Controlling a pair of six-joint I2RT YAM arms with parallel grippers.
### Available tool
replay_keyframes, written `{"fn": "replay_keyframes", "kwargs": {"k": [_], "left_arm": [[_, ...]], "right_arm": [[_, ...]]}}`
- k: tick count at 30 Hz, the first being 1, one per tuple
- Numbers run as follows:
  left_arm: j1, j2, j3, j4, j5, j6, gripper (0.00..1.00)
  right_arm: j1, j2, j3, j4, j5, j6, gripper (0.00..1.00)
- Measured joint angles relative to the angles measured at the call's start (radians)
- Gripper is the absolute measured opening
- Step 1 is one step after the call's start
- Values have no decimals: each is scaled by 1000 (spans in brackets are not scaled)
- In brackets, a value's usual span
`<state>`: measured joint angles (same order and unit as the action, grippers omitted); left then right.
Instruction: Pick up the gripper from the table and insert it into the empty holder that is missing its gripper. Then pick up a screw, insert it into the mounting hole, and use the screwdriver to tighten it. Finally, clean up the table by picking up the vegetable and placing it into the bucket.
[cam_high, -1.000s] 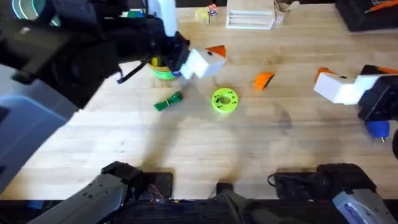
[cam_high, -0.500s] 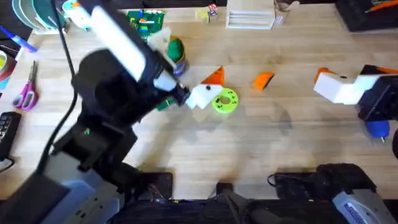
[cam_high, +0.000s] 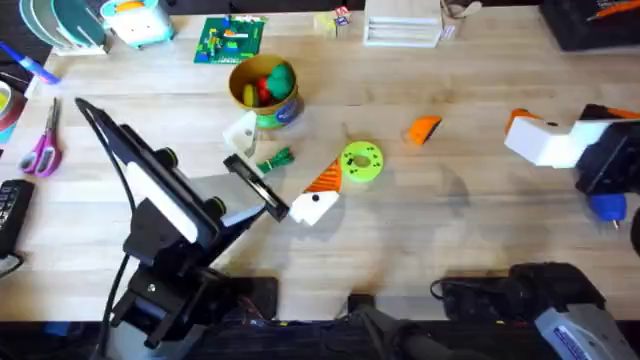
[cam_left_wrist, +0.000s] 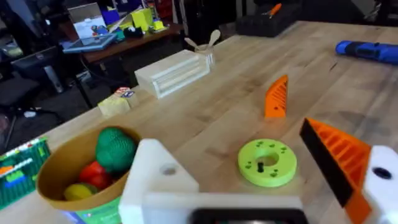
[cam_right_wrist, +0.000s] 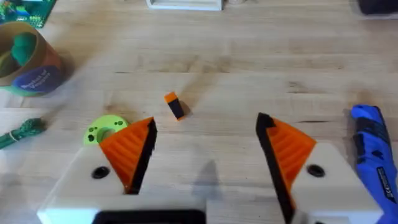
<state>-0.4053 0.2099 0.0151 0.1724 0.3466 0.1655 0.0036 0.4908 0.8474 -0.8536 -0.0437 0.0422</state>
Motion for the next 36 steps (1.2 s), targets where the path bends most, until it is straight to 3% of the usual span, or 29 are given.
{"fn": "replay_keyframes", "kwargs": {"k": [8, 18, 36], "left_arm": [[0, -195, -10, -227, 1, -24, 992], [-9, -204, -9, -228, 8, -111, 993], [-9, -204, -9, -228, 8, -129, 992]], "right_arm": [[0, 0, 0, 0, 0, 0, 992], [0, 0, 0, 0, 0, 0, 990], [0, 0, 0, 0, 0, 0, 991]]}}
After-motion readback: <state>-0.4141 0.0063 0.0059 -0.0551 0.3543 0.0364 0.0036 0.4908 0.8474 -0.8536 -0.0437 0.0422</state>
